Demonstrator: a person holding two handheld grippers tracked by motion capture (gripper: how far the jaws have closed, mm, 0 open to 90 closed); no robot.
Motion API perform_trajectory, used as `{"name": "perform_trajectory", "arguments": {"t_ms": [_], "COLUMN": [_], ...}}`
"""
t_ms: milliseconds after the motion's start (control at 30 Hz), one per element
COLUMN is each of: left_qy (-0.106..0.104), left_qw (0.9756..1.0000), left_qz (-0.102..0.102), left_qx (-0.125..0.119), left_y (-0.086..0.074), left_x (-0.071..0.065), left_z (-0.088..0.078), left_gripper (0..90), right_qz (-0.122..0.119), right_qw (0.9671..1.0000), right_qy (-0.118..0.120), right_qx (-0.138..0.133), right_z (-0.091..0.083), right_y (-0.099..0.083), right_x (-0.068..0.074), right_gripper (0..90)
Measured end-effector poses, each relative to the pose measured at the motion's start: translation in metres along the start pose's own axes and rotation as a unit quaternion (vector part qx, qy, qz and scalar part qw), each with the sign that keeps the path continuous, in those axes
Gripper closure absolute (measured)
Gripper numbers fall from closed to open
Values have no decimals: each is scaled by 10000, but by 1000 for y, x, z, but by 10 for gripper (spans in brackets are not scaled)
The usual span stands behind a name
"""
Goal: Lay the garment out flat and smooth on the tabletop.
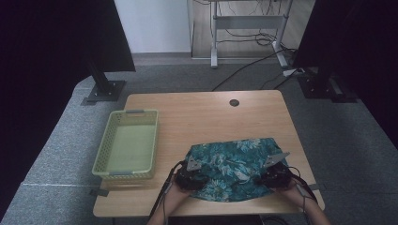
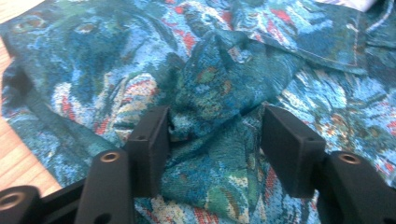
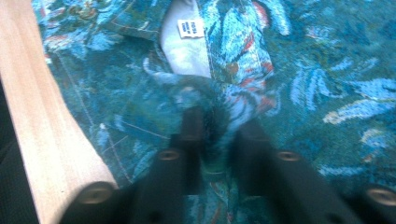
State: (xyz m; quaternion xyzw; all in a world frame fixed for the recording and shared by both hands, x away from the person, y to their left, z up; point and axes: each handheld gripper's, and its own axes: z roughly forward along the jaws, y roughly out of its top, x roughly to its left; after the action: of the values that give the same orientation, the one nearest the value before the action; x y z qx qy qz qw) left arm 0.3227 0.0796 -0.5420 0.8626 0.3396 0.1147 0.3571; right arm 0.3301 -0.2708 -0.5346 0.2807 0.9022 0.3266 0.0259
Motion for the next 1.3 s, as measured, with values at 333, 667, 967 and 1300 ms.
{"name": "perform_trajectory", "arguments": {"t_ms": [333, 667, 967, 1300], "left_qy": [340, 246, 69, -185], "left_qw": [9989, 9964, 9971, 9968], "left_qz": [52, -365, -473, -598], "left_qx": [-314, -731, -586, -497], "left_y": [-5, 2, 2, 3], "left_x": [0, 14, 22, 27], "left_z": [-13, -20, -2, 3], "left_gripper": [771, 866, 871, 862], "right_qz": [-172, 162, 751, 927], "right_qw": [9974, 9936, 9939, 9936], "right_qy": [-104, -503, -555, -499], "right_qx": [-689, -1001, -579, -404], "right_z": [-26, -40, -16, 1], "right_y": [14, 52, 58, 59], "right_x": [3, -27, -65, -71], "right_gripper": [856, 854, 842, 702]}}
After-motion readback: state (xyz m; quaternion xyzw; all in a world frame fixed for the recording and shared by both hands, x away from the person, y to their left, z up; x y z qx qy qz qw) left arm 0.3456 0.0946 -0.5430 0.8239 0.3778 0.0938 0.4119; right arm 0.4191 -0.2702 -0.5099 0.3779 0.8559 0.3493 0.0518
